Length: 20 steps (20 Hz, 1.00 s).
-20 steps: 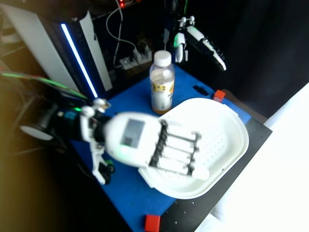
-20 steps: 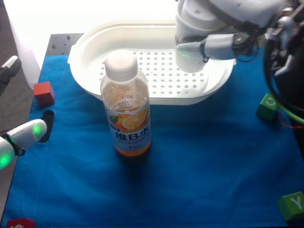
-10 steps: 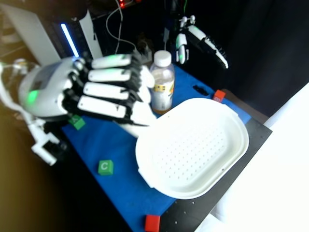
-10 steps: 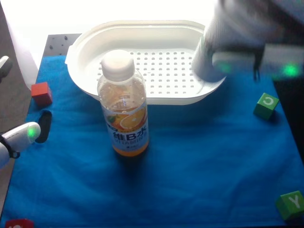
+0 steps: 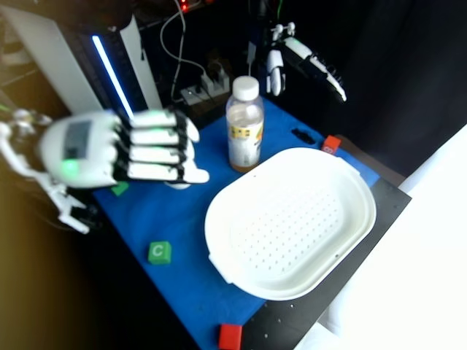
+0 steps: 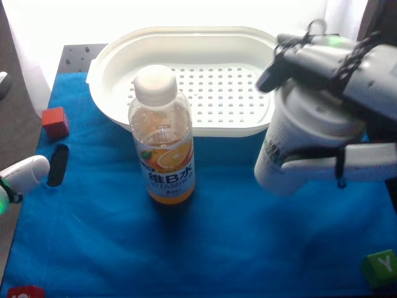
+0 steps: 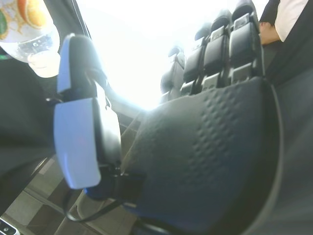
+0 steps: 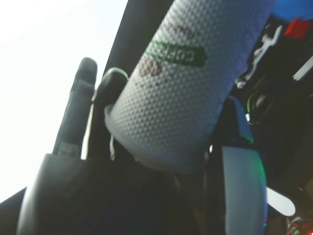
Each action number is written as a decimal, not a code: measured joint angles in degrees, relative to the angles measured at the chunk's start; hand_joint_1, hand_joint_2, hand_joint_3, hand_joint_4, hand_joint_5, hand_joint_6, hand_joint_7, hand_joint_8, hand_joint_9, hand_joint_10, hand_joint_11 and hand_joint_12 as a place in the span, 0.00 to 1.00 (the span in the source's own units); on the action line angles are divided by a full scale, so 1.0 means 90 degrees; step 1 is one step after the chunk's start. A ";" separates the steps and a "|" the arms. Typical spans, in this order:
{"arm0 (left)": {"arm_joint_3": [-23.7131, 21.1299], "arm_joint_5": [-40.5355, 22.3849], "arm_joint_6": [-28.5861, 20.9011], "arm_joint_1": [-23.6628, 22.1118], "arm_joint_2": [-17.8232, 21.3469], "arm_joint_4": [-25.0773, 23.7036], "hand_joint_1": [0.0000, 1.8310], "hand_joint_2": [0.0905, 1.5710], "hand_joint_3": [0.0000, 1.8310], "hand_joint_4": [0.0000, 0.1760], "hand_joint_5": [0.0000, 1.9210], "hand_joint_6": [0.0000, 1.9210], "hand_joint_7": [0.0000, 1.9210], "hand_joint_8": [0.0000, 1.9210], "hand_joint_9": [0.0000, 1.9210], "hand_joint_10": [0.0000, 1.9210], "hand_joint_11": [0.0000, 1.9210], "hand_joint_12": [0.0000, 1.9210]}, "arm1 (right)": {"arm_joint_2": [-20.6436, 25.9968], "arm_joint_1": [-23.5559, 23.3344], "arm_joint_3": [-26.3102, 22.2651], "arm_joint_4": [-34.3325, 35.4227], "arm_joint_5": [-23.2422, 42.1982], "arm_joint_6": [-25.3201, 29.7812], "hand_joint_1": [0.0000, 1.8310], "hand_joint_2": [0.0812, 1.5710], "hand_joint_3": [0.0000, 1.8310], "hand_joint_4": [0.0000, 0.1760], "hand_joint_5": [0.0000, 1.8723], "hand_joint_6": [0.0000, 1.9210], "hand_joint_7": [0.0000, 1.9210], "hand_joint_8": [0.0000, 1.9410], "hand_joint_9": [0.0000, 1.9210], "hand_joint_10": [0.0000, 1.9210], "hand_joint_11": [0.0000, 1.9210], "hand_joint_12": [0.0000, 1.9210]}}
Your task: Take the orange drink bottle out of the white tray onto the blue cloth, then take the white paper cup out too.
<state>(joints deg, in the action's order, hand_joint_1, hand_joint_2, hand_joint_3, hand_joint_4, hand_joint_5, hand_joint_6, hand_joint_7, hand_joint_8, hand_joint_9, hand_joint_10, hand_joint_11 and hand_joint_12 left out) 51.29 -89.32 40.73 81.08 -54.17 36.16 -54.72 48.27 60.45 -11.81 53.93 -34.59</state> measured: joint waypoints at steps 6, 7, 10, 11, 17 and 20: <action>0.0000 -0.0080 -0.0002 0.0000 0.0000 0.0010 0.31 0.71 0.00 0.94 0.00 0.00 0.00 0.00 0.00 0.00 0.00 0.00 | -0.0374 0.0095 0.0160 -0.0061 -0.0653 -0.0211 0.20 0.71 0.00 0.45 0.00 0.01 0.00 0.00 0.00 0.01 0.00 0.32; 0.0000 -0.0085 0.0000 -0.0002 0.0000 0.0027 0.32 0.72 0.00 0.98 0.00 0.00 0.00 0.00 0.00 0.00 0.01 0.00 | -0.0376 0.0095 0.0151 -0.0080 -0.0658 -0.0209 0.18 0.70 0.00 0.49 0.00 0.00 0.00 0.00 0.00 0.00 0.00 0.18; 0.0000 -0.0107 0.0000 0.0000 0.0000 0.0090 0.33 0.71 0.00 0.95 0.00 0.00 0.00 0.00 0.00 0.00 0.01 0.01 | -0.0359 0.0095 0.0039 -0.0109 -0.0661 -0.0223 0.14 0.65 0.00 0.95 0.00 0.00 0.00 0.00 0.00 0.00 0.00 0.20; 0.0000 -0.0104 0.0000 0.0000 0.0000 0.0087 0.32 0.71 0.00 0.99 0.00 0.00 0.00 0.00 0.00 0.00 0.02 0.02 | -0.0284 0.0095 -0.0053 -0.0143 -0.0690 -0.0228 0.17 0.62 0.00 0.99 0.00 0.00 0.00 0.00 0.00 0.00 0.00 0.21; 0.0000 -0.0211 0.0000 0.0012 0.0000 0.0148 0.33 0.72 0.00 1.00 0.00 0.00 0.00 0.00 0.00 0.00 0.01 0.01 | 0.0206 0.0415 -0.0359 0.0175 -0.0141 -0.0015 0.28 0.55 0.00 0.96 0.00 0.00 0.00 0.00 0.00 0.00 0.00 0.00; -0.0022 -0.0228 0.0000 0.0012 0.0000 0.0124 0.35 0.72 0.00 0.92 0.00 0.00 0.00 0.00 0.00 0.00 0.00 0.00 | 0.0418 0.0415 -0.0508 0.0316 0.0323 -0.0007 0.22 0.55 0.00 1.00 0.00 0.00 0.00 0.00 0.00 0.00 0.01 0.01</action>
<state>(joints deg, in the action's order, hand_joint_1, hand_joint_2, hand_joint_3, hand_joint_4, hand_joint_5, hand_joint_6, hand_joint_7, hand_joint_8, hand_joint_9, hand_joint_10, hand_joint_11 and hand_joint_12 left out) 51.09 -91.37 40.73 81.19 -54.17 37.28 -50.96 52.01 55.88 -8.97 56.84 -34.65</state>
